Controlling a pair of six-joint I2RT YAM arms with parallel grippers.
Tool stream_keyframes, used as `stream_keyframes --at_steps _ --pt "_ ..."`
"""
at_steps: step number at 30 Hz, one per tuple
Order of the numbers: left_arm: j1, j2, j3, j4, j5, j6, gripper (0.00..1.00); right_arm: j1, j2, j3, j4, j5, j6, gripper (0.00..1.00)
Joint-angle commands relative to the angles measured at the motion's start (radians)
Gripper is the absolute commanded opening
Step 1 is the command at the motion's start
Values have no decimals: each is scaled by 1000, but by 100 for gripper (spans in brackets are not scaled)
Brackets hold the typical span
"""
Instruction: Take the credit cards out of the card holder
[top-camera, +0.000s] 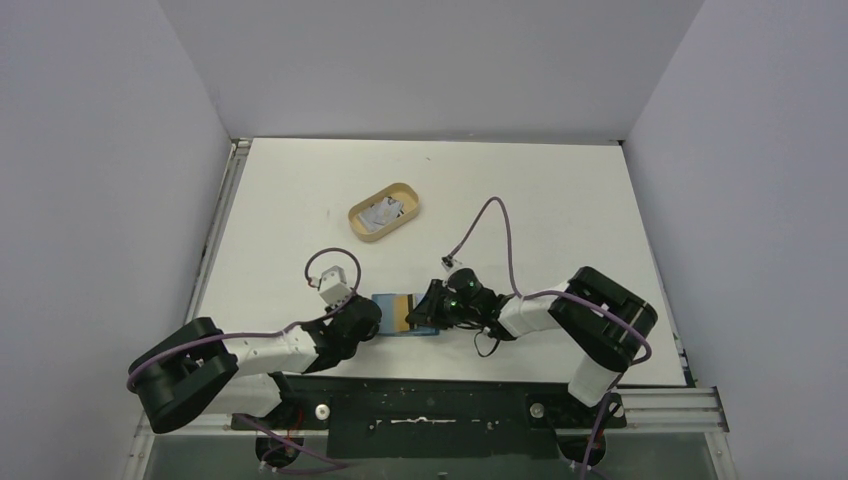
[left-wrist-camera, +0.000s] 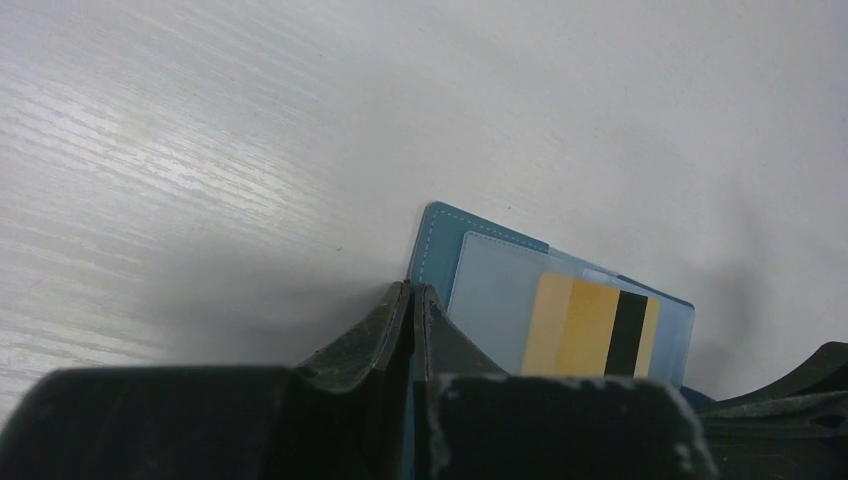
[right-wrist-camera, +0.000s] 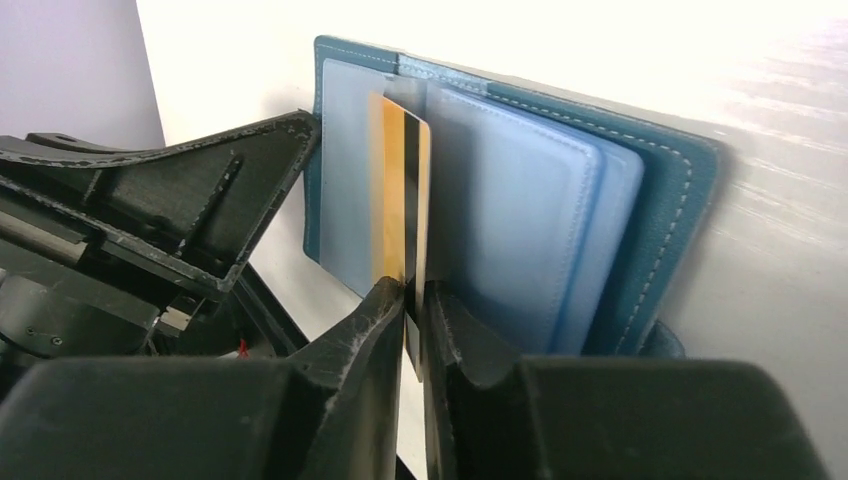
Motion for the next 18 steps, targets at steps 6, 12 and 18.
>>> stream_keyframes --at_steps 6,12,18 --pt "14 26 37 -35 32 62 0 -18 -97 -36 -120 52 -72 0" --pt "43 43 65 17 47 127 0 -38 -264 46 -370 85 -194 0" --pt "95 64 93 83 62 196 0 -73 -352 140 -491 81 -267 0"
